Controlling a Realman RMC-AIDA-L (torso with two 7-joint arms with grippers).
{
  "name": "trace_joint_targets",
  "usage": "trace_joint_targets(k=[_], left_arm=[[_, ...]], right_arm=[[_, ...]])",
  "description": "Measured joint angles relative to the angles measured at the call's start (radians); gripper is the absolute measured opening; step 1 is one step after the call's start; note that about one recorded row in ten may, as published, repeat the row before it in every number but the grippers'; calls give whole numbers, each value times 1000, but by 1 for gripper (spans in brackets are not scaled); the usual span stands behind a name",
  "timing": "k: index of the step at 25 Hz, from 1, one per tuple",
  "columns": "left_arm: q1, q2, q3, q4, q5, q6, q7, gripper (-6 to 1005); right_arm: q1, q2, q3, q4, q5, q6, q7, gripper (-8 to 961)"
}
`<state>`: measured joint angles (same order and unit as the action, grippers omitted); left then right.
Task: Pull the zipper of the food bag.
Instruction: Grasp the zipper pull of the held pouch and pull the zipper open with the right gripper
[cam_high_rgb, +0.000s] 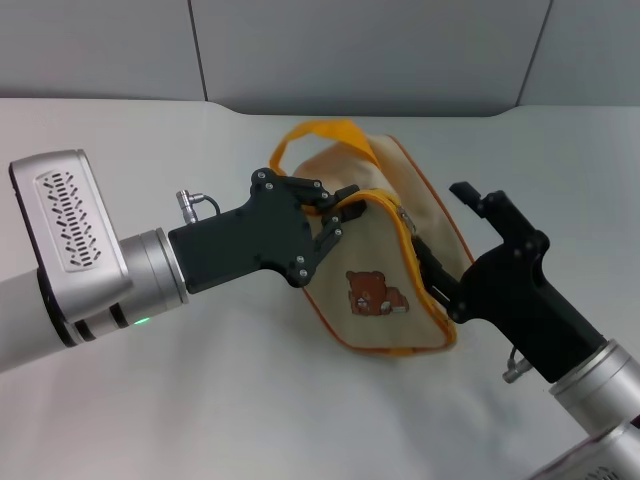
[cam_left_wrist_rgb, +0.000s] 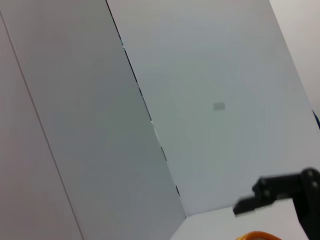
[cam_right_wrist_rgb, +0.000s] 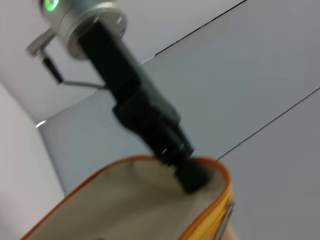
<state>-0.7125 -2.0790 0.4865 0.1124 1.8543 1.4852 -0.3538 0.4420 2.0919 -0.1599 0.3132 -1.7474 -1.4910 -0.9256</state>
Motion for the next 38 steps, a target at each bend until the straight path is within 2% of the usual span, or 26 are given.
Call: trace_joint_targets(k=[3, 17, 29, 35, 38], left_arm=[[-2, -1, 1, 0, 0, -3, -1, 63], [-5, -1, -3, -6, 0, -15, -1, 62], [-5, -1, -6, -7, -1, -14, -1, 80], [-5, -1, -7, -7, -2, -7, -1, 99], [-5, -1, -8, -7, -2, -7, 0, 108]], right_arm=[[0, 0, 1, 21, 0, -58, 6, 656], [0, 0, 5, 76, 2, -56, 13, 644], [2, 0, -6, 73, 0, -38, 58, 349], [-28, 0, -8, 61, 0, -18, 79, 207], [-41, 0, -4, 59, 0, -17, 83, 83]])
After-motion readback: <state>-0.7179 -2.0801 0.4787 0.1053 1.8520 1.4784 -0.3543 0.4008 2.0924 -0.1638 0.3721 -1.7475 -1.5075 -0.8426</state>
